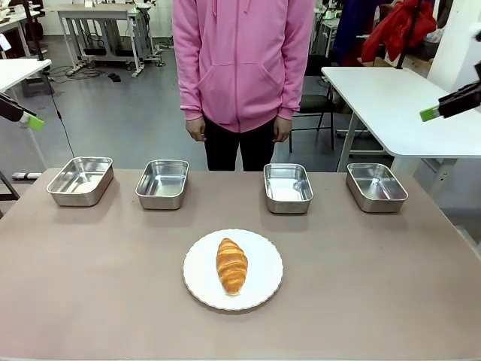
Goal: Place the bread in the container.
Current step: Place the Butter Roll into the Airtight Container indicated by the human.
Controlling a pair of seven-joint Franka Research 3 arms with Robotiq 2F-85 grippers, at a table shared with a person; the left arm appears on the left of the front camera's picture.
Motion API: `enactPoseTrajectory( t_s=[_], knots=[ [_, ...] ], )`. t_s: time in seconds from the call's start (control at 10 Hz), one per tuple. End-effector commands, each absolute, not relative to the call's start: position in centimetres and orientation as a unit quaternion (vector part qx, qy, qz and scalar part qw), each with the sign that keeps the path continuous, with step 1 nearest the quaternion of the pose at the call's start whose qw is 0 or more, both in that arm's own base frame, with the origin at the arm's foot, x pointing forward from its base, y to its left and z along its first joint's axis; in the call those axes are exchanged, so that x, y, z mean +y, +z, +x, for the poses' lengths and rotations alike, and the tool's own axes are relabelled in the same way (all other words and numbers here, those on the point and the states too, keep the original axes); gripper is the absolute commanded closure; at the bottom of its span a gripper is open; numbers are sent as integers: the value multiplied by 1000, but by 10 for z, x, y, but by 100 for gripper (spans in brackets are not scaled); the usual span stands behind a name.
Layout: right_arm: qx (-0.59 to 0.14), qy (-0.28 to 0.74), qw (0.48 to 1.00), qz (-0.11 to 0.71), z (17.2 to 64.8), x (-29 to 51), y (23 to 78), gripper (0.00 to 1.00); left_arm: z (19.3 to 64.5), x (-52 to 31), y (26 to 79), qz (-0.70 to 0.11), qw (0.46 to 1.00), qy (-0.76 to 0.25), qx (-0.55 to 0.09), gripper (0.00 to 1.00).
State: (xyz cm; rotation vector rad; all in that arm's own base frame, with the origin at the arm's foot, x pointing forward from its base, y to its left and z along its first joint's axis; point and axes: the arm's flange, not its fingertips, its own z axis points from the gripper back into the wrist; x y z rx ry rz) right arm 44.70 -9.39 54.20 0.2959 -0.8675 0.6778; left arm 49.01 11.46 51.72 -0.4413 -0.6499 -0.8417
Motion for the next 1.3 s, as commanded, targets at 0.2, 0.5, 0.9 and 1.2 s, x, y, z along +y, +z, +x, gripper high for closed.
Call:
enactPoseTrajectory(
  t_s=[0.2,0.5,0.9,1.2],
  knots=[
    [-391,321,853,127,449,-76,547,0,490,115,517,-209,839,-398,-307,0],
    [-392,331,850,120,450,-75,541,0,492,111,514,-195,847,-394,-301,0],
    [-420,338,830,143,443,-90,573,0,479,131,556,-202,819,-407,-349,0],
    [-423,336,827,156,442,-100,577,0,473,144,563,-224,807,-405,-368,0]
  ],
)
